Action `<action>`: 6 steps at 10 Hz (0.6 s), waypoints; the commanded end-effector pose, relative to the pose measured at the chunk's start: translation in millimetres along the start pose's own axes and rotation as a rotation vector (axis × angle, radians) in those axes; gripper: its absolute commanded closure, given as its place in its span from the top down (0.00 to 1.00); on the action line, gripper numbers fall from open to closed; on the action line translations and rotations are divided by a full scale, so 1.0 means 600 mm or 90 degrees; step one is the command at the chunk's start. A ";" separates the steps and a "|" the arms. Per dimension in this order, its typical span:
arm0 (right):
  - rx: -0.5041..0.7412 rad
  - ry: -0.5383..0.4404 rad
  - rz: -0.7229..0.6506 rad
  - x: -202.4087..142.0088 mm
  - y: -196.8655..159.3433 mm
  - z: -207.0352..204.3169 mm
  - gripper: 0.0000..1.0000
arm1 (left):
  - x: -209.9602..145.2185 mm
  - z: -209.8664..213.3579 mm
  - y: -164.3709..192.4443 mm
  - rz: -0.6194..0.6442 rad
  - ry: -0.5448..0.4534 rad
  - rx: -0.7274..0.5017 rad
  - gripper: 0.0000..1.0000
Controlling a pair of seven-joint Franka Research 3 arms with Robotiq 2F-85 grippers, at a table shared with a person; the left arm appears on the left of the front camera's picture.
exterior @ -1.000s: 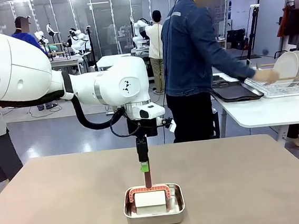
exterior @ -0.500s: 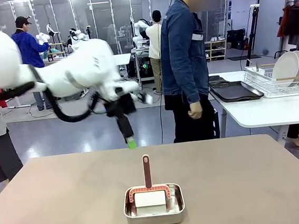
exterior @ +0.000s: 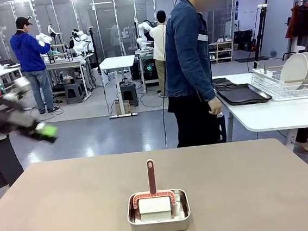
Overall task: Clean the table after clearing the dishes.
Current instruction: Place the Lint Roller back on top of the Airtight Container.
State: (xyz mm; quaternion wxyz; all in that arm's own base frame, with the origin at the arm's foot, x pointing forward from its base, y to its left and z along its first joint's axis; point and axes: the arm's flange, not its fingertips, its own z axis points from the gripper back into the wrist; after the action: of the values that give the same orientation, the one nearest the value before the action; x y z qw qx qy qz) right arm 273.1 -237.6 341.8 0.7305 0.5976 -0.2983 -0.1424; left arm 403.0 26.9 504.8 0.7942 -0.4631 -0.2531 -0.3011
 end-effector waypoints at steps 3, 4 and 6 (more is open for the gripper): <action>0.002 -0.006 0.006 -0.005 0.005 -0.002 1.00 | -0.228 0.129 0.043 0.110 -0.238 0.110 1.00; 0.002 -0.006 0.006 -0.005 0.005 -0.002 1.00 | -0.273 0.153 0.051 0.146 -0.268 0.128 1.00; 0.002 -0.006 0.006 -0.005 0.005 -0.002 1.00 | -0.347 0.188 0.065 0.189 -0.324 0.161 1.00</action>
State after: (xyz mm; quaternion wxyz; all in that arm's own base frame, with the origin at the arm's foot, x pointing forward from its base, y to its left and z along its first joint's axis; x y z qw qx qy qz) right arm 273.2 -237.3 341.5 0.7304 0.5979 -0.2978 -0.1425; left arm 283.4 208.5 404.1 0.7984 -0.4595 -0.3880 -0.0308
